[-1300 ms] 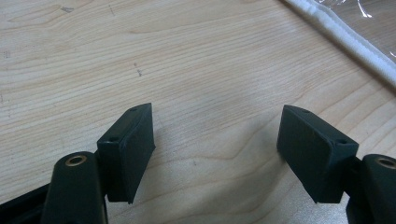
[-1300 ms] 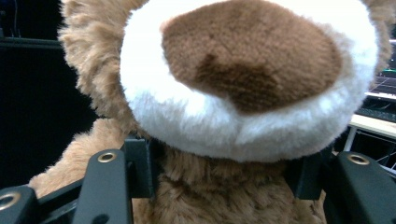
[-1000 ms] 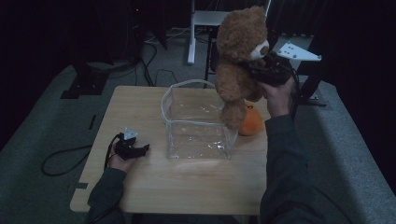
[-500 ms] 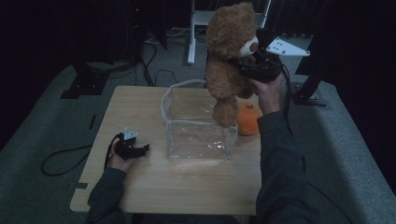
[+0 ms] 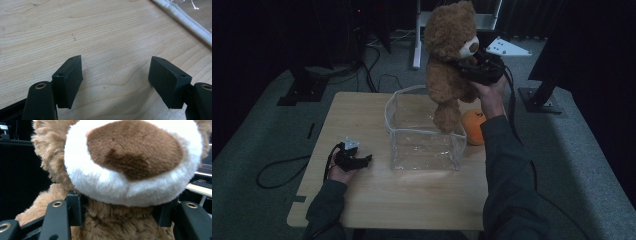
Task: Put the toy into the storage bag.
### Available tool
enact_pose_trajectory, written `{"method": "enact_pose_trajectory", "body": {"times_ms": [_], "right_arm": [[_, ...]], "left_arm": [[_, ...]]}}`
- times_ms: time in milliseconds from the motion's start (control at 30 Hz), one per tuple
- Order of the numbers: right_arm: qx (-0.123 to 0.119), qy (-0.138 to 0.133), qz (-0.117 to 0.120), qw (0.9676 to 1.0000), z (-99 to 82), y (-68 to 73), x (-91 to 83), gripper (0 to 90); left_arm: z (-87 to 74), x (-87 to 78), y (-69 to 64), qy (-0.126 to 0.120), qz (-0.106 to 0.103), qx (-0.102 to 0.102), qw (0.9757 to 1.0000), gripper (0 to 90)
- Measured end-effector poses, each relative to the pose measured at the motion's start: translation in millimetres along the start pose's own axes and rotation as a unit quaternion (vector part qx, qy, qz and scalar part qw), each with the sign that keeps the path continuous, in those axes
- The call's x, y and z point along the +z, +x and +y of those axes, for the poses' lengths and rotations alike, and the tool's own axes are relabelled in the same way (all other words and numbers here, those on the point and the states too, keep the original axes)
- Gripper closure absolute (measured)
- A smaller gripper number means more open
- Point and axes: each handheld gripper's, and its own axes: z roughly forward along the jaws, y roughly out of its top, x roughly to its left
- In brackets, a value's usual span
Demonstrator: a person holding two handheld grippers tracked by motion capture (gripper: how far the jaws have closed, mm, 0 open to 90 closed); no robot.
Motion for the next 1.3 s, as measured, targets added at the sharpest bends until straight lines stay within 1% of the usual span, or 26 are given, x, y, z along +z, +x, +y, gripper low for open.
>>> {"method": "enact_pose_trajectory", "body": {"times_ms": [200,333,367,433,500,600,700,967,1167,1300], "right_arm": [[-0.006,0.0,-0.004,1.0,-3.9,-1.2,7.1,39.5],[-0.021,0.006,-0.006,0.9997,-6.9,1.7,12.0,39.5],[-0.021,0.006,-0.006,0.9997,-6.9,1.7,12.0,39.5],[-0.029,0.01,-0.013,0.9994,-9.3,2.7,15.4,39.5],[-0.029,0.01,-0.013,0.9994,-10.7,2.4,16.8,39.6],[-0.036,0.013,-0.014,0.9992,-13.0,2.5,20.5,39.6],[-0.044,0.011,-0.023,0.9987,-15.0,5.7,23.2,40.0],[-0.064,0.013,0.005,0.9979,-20.9,19.0,33.7,40.0],[-0.064,0.008,0.029,0.9975,-20.9,28.0,40.1,40.0],[-0.056,0.002,0.048,0.9973,-19.8,33.1,44.4,40.0]], "left_arm": [[0.0,0.0,0.0,0.0,0.0,0.0,1.0,27.8],[0.0,0.0,-0.1,0.0,0.001,0.0,1.0,27.8],[0.0,0.0,-0.1,0.0,0.001,0.0,1.0,27.8],[0.0,0.0,-0.1,0.0,0.0,0.0,1.0,27.8],[0.0,0.0,0.0,0.0,0.0,0.0,1.0,27.8],[0.0,0.0,0.0,0.0,0.0,0.0,1.0,27.8],[0.0,0.0,0.0,0.0,0.0,0.0,1.0,27.8],[0.0,0.0,0.0,0.0,0.0,0.0,1.0,27.8],[0.0,0.0,-0.1,0.0,0.0,0.0,1.0,27.8],[0.0,0.0,-0.1,0.0,0.001,0.0,1.0,27.8]]}}
